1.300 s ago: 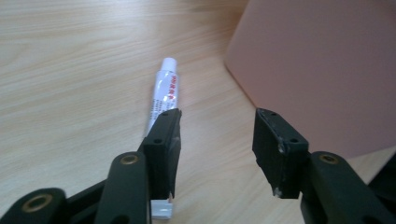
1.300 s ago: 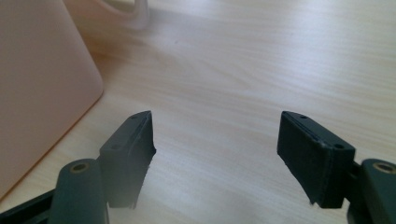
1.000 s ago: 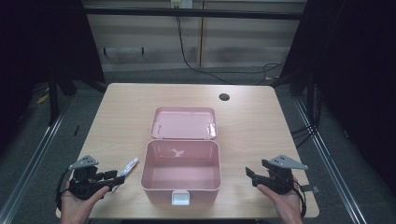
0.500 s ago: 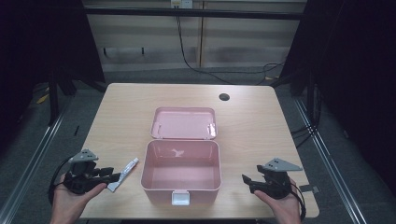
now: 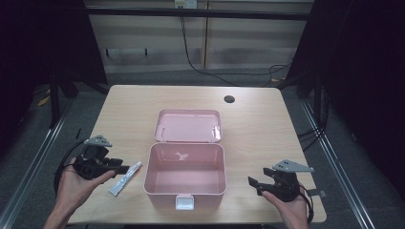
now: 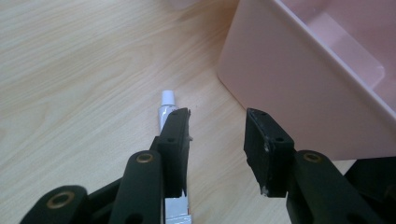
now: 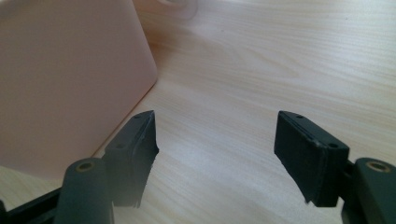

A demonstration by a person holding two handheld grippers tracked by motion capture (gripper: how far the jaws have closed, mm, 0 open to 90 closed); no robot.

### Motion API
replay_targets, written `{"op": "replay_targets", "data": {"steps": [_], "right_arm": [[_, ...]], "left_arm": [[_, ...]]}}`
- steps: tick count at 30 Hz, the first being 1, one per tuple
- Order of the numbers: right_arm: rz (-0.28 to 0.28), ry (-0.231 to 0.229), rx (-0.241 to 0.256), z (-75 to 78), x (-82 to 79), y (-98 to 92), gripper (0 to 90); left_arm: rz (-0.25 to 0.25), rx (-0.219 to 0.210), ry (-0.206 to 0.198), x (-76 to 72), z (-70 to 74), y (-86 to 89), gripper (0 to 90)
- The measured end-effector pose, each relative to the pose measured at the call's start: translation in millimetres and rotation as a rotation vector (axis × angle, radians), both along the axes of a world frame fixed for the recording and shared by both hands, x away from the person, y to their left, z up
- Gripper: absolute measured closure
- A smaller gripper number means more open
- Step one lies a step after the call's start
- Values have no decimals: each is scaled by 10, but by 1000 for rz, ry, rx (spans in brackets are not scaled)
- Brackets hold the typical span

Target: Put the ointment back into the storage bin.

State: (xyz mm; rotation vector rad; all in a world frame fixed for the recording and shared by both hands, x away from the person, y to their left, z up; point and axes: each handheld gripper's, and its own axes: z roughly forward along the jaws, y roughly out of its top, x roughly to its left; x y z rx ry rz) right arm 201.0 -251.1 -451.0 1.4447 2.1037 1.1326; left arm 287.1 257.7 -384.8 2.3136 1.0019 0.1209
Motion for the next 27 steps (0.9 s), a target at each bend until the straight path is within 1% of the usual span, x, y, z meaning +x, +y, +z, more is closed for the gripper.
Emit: {"op": "replay_targets", "data": {"steps": [1,2,4,5,7,9,11,12,13,14,15,16,17,19,23,25,27], "right_arm": [[1,0,3,0,3,-7,289],[1,0,3,0,3,-7,289],[4,0,3,-1,5,-12,286],[5,-1,9,2,3,-9,286],[6,-2,10,5,1,-7,284],[6,6,10,0,8,-5,284],[8,13,10,-5,20,-5,284],[10,13,9,-6,26,-7,283],[11,12,7,-6,29,-9,283],[12,12,9,-4,31,-9,283],[13,12,9,-3,32,-9,283],[14,13,9,-3,32,-7,283],[12,15,12,-1,28,-1,282],[15,14,11,1,21,8,281],[18,18,15,-1,15,11,279],[17,16,20,-3,21,6,278],[16,20,24,-3,25,3,278]], "left_arm": [[-5,23,8,17,-4,-15,597],[-14,50,6,38,-15,-30,597],[-25,64,26,86,-58,-50,591],[-30,83,28,108,-83,-59,593],[-27,107,43,153,-145,-78,605],[-28,150,55,191,-208,-103,609],[-18,158,69,207,-262,-111,610],[-26,164,67,218,-288,-109,614],[-11,169,72,217,-312,-118,615],[-13,178,76,224,-325,-115,616],[-15,177,85,231,-338,-112,617],[-24,186,87,241,-350,-112,618],[-18,191,90,243,-368,-127,619],[-24,199,96,275,-401,-148,622],[-37,217,124,313,-480,-183,629],[-34,216,133,326,-514,-179,623],[-29,213,148,340,-544,-169,594]]}}
